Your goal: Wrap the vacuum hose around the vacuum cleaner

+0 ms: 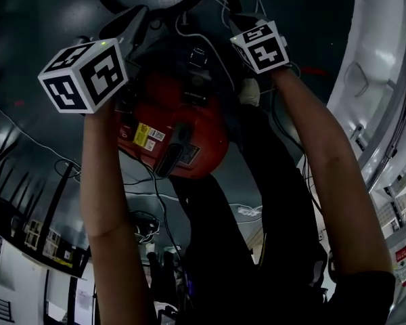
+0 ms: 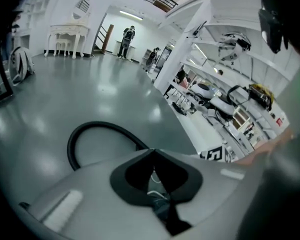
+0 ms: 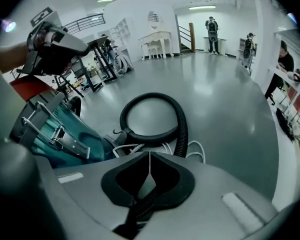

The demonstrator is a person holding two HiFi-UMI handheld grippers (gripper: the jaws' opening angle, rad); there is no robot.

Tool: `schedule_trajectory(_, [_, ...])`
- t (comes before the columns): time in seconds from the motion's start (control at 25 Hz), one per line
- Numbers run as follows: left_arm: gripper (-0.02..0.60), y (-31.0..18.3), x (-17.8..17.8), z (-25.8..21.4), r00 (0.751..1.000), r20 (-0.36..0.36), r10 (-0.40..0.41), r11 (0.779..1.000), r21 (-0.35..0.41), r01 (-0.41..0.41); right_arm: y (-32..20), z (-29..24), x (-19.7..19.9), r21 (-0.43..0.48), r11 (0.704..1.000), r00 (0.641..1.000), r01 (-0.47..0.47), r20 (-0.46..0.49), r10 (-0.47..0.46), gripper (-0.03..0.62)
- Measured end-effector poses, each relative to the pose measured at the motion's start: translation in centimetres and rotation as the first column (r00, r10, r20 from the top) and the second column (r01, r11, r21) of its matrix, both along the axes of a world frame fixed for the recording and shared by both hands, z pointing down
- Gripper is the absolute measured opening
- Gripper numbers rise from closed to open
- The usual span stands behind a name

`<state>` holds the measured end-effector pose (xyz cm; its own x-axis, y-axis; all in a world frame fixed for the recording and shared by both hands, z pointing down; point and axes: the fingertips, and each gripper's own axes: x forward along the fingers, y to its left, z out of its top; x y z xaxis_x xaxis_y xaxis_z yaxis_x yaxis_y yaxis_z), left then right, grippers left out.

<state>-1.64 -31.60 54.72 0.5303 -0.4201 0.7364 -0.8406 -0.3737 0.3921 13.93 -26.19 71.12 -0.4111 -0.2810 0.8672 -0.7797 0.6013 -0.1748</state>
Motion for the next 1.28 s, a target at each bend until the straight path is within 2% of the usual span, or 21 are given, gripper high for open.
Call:
schedule_trajectory(0.16, [0.009, -0.8, -1.0, 1.3, 0.996, 0.041, 0.085, 0.996, 0.001, -0.085, -0.9, 1.3, -2.7, 0.035, 0.992, 0.992, 0.125, -0.013, -0.125, 0.008])
schedule_trajectory(0.24, [0.009, -1.4, -1.9, 2.1, 0.989, 0.081, 0.122, 0.992, 0.011, -0.123, -1.1, 2.1, -3.9, 0.046, 0.981, 0.982, 0.190, -0.025, -0.189, 0.006])
schedule_trajectory(0.32, [0.009, -1.9, -2.5, 3.2, 0.985, 0.091, 0.149, 0.989, 0.006, -0.151, -1.4, 2.9, -5.0, 0.052, 0.967, 0.969, 0.248, -0.034, -0.246, 0.006])
schedule_trajectory(0.4, [0.009, -1.8, -3.0, 4.5, 0.981, 0.094, 0.169, 0.985, -0.004, -0.170, -1.7, 3.6, -5.8, 0.060, 0.955, 0.957, 0.290, -0.039, -0.288, 0.006])
schedule_trajectory(0.48, [0.009, -1.3, -4.0, 6.1, 0.974, 0.127, 0.185, 0.983, -0.008, -0.186, -1.8, 4.4, -6.6, 0.065, 0.944, 0.946, 0.323, -0.040, -0.321, 0.005])
schedule_trajectory(0.6, [0.009, -0.7, -5.9, 8.3, 0.974, 0.154, 0.164, 0.986, -0.012, -0.164, -1.6, 5.7, -7.2, 0.072, 0.924, 0.927, 0.374, -0.056, -0.371, 0.005])
schedule_trajectory(0.76, [0.009, -0.4, -7.8, 10.6, 0.979, 0.147, 0.142, 0.990, -0.029, -0.139, -1.3, 7.4, -7.6, 0.078, 0.893, 0.896, 0.442, -0.088, -0.436, 0.018])
schedule_trajectory(0.92, [0.010, 0.8, -8.6, 13.2, 0.967, 0.149, 0.208, 0.978, -0.066, -0.200, -1.5, 9.0, -8.5, 0.080, 0.860, 0.862, 0.504, -0.116, -0.494, 0.039])
schedule_trajectory(1.04, [0.009, 0.5, -9.0, 14.1, 0.968, 0.126, 0.219, 0.975, -0.055, -0.214, -1.9, 9.8, -9.7, 0.096, 0.849, 0.853, 0.519, -0.119, -0.508, 0.066])
schedule_trajectory(1.16, [0.011, 0.5, -9.3, 15.3, 0.968, 0.113, 0.223, 0.974, -0.065, -0.217, -2.1, 11.0, -10.2, 0.109, 0.821, 0.825, 0.561, -0.155, -0.543, 0.080])
schedule_trajectory(1.28, [0.009, 0.1, -8.5, 15.5, 0.973, 0.072, 0.220, 0.975, -0.040, -0.217, -2.5, 12.3, -10.3, 0.120, 0.797, 0.801, 0.592, -0.198, -0.566, 0.100])
